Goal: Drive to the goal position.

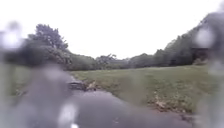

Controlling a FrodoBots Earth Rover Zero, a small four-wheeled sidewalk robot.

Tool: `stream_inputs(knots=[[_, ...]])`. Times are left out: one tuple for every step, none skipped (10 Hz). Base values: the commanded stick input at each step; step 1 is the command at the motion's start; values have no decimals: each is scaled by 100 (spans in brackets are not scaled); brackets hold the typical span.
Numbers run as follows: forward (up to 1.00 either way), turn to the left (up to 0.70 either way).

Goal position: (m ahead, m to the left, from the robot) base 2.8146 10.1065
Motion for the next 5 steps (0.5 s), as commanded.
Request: stream_inputs(knots=[[85, 34], [46, 57], [0, 85], [0, 85], [0, 85]])
